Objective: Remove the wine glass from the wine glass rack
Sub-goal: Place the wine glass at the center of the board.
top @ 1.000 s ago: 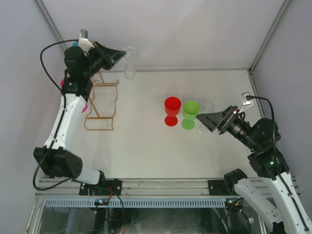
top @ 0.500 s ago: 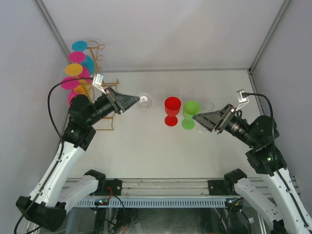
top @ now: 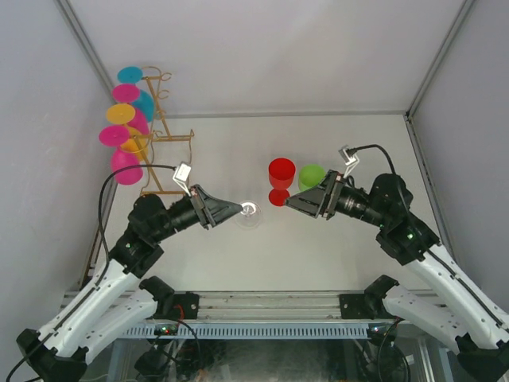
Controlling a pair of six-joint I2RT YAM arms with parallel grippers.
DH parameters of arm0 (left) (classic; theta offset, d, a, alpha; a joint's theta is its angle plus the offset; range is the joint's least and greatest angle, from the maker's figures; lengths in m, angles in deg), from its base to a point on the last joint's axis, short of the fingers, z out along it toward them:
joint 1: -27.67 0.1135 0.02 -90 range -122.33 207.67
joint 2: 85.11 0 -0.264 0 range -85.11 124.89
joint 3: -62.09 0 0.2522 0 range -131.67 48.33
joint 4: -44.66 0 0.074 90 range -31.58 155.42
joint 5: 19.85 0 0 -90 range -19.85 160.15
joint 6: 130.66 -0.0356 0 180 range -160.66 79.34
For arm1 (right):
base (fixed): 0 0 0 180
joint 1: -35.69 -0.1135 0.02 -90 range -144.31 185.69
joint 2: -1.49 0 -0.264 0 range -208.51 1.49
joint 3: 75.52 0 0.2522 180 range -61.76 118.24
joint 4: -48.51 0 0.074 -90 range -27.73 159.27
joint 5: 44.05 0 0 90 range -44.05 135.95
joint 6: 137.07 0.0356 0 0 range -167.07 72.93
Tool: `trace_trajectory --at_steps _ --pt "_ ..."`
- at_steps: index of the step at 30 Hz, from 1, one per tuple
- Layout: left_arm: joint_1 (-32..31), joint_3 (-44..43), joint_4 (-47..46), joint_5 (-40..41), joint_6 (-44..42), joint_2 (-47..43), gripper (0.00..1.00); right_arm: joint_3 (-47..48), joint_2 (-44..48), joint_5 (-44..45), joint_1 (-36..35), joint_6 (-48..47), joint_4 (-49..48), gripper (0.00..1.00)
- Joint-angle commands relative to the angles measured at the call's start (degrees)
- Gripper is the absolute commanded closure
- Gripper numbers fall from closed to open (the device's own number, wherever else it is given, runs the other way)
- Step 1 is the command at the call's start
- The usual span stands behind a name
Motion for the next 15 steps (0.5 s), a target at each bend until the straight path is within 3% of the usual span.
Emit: trace_trajectory --at_steps 1,9,15 --pt "-3.8 -0.2 -4.7 2.6 0.8 -0.8 1.0 -0.3 -2.8 0.8 -2.7 0.9 -4.4 0.38" --pt "-5.8 0.5 -5.8 1.1 1.5 -2.3 1.0 -0.3 -8.1 1.4 -8.3 2.2 -6.0 0.42" --pt "-6.1 1.4 -9.1 0.1 2.5 -1.9 1.0 -1.6 -10.8 -2.5 -10.1 5.7 -14.6 0.5"
